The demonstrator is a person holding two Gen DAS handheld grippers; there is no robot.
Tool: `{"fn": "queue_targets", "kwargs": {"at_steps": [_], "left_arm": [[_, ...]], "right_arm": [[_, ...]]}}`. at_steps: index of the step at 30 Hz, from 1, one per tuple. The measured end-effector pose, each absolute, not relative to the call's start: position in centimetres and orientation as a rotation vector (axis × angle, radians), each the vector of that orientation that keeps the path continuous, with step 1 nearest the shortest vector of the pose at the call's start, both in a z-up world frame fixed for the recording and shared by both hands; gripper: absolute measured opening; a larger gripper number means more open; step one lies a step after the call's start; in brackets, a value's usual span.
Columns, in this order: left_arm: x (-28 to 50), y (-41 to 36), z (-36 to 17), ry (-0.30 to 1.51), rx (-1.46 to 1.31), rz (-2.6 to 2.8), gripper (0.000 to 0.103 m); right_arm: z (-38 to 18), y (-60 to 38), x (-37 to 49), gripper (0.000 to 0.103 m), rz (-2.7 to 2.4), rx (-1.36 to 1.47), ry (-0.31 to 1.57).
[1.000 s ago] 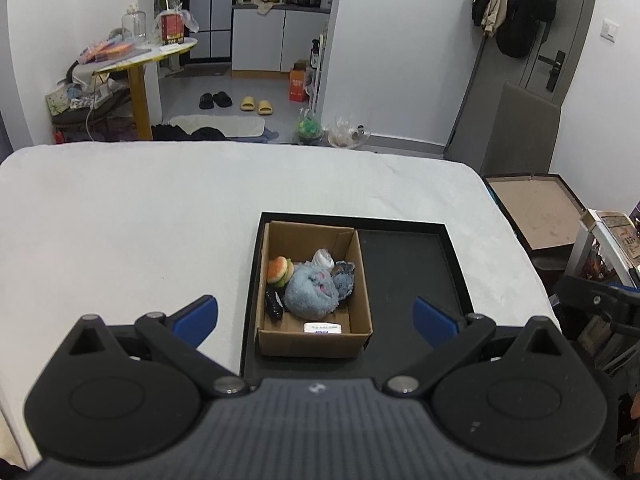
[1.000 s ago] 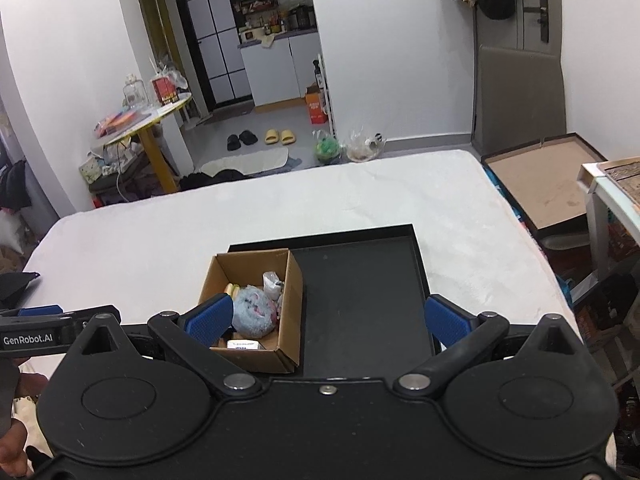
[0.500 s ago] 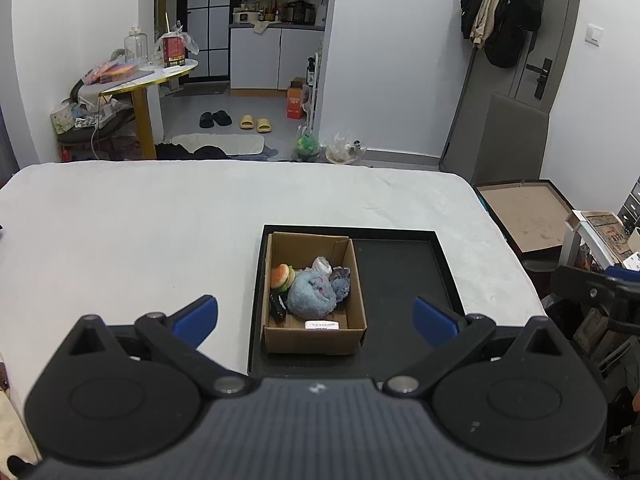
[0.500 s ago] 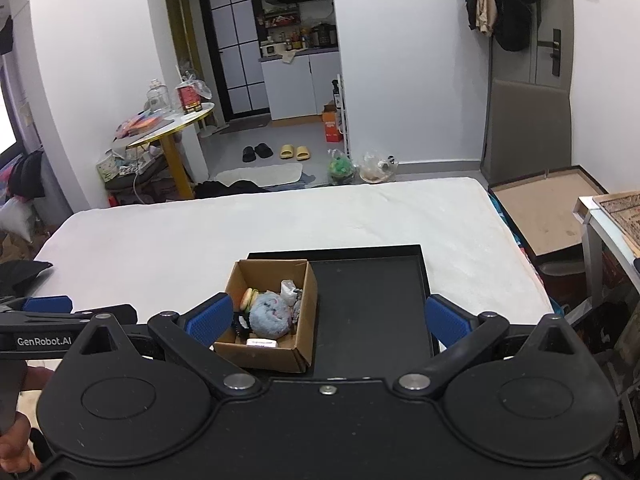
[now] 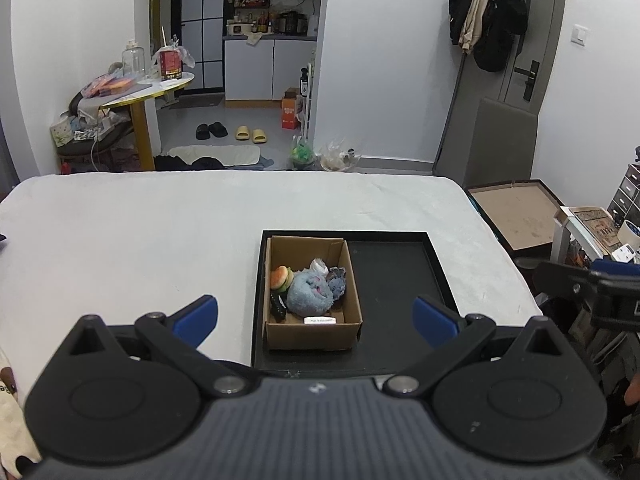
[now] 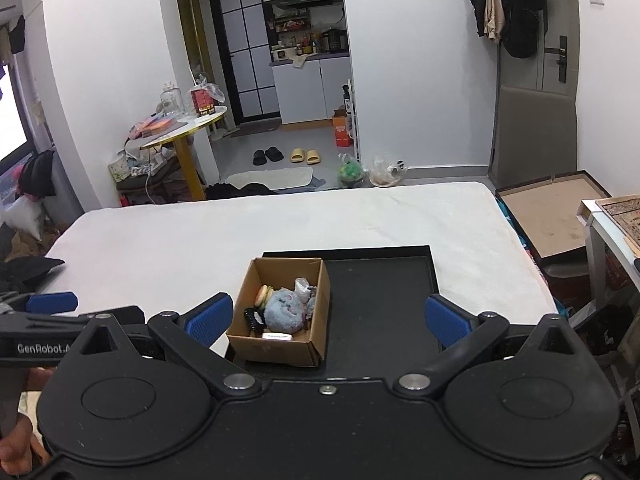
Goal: Organize soft objects
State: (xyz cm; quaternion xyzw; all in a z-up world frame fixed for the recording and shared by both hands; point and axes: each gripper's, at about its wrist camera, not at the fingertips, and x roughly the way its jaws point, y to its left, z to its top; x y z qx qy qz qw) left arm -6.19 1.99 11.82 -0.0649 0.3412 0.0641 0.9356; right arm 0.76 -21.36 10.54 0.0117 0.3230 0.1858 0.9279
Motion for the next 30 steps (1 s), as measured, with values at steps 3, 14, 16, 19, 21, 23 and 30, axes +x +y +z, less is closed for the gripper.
{"fn": "queue_targets", "kwargs": {"at_steps": [3,14,16,19,21,23,30], "left_arm": [[-6.4,2.2,12.0,0.693,-0.141,0.136,0.103],[-6.6,2.4,12.1,0.693,-0.138,0.139,0.103],[-6.6,2.3,12.1,0.695,-0.133,0.14,0.103],[-6.6,2.2,12.2,0.692,-0.127,0.138,0.103],[-6.6,2.1,12.2,0.693,-0.122,0.136,0.103],[-6.5,2.0,12.0,0.696,-0.118,0.136,0.103],[-6.4,2.2,11.8,0.7,-0.126,0.142,0.103]], "right_arm": [[10.6,-21.6,0.6,0.103,0.384,0.039,0.659],[10.1,-22.6,0.7,0.103,0.345,0.057,0.668],[10.0,-22.8,0.7,0.103,0.338,0.058,0.665],[10.0,-23.0,0.6,0.103,0.34,0.064,0.661],[9.9,-23.1,0.6,0.103,0.334,0.064,0.658],[9.9,-23.1,0.6,0.103,0.329,0.066,0.665],[9.6,-22.9,0.7,0.103,0.32,0.069,0.666]]}}
